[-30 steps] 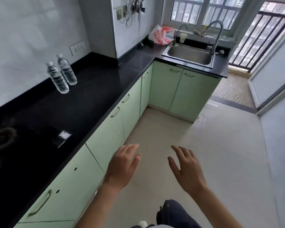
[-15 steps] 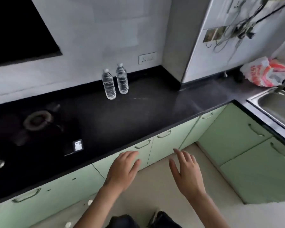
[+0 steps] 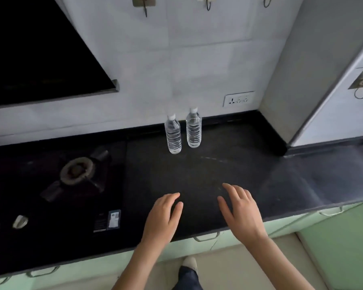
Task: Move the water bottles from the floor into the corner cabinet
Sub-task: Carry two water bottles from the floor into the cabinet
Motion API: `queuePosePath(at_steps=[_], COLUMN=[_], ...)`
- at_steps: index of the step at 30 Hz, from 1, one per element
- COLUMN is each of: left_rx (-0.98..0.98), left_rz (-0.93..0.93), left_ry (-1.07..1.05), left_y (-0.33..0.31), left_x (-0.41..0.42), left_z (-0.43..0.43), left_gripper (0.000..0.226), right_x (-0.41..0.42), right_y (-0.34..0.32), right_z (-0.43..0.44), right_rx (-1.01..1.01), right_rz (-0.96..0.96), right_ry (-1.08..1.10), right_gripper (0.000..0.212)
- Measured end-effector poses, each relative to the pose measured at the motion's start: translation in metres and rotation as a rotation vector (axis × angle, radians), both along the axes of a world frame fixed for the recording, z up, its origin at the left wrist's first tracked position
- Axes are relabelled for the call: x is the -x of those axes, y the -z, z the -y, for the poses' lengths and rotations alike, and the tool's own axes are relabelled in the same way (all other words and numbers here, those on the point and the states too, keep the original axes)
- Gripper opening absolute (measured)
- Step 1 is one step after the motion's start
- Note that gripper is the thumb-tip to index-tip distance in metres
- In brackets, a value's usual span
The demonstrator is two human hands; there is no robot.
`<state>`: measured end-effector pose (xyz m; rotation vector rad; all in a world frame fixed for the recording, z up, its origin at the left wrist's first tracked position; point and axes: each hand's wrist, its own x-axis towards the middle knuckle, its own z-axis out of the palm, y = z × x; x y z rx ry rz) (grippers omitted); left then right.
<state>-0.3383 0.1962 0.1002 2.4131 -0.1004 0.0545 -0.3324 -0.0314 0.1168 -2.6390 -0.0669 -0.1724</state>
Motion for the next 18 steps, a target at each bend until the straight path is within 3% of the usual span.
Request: queuePosePath(at_steps=[2,6,13,18], left_rx=[0.014,0.055,0.276,0.441], left_rz=[-0.023,-0.046,-0.082,-0.16], left_ry=[0.003,-0.01,-0.226,-0.326], left_y=[0.01,0.013,0.037,0.078], left_x=[-0.028,-0.091,-0.199,-0.262], left_z=[-0.004,-0.012,-0.021,-0.02], left_gripper=[0.04,0.046,0.085,0.102], right_x=[-0.028,-0.091,-0.203,-0.28], right_y=[0.006,0.005,0.019,0.077], right_z=[-0.004,-0.012,-0.021,-0.029], right_rx=[-0.004,-0.094,-0.441,-0.579], right_rz=[-0.01,-0.025,-0.114,-0.198], right_ry=[-0.012,0.016,-0.024,0.007], right_gripper=[0.053,0.053,0.097,0.11])
